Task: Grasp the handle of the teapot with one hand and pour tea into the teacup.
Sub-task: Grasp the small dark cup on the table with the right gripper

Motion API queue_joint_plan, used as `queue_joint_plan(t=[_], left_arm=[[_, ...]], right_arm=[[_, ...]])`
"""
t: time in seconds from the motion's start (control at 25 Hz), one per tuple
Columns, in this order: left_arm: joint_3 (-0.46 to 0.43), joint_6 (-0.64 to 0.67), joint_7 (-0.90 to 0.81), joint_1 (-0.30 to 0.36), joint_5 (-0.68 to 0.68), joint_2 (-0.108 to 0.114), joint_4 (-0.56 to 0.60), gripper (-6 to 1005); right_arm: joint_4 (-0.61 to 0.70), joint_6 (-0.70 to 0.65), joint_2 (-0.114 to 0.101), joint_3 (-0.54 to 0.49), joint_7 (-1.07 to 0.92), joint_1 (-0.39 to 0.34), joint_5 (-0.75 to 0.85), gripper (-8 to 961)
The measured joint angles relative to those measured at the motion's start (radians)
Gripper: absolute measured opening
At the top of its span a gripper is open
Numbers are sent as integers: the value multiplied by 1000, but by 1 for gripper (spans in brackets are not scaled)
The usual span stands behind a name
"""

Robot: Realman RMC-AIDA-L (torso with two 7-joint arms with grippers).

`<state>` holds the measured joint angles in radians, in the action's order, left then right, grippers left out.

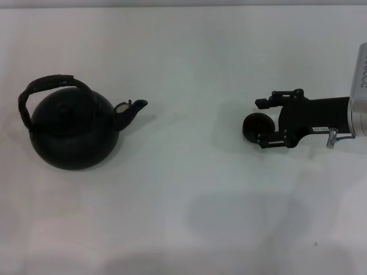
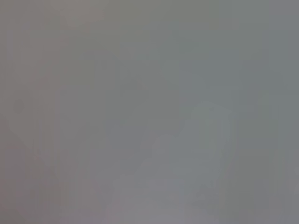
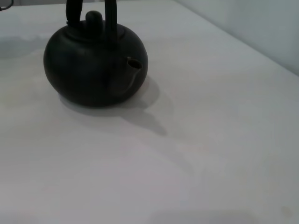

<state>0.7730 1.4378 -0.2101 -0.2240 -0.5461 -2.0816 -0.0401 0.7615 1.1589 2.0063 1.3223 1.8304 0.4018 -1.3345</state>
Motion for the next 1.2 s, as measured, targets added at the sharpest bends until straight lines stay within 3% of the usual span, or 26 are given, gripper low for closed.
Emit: queue_joint_plan(t=[1.2], left_arm=[[0, 0, 0, 2, 0, 0, -1, 786]], right_arm=[[-60, -52, 3, 15, 36, 3, 7, 788]])
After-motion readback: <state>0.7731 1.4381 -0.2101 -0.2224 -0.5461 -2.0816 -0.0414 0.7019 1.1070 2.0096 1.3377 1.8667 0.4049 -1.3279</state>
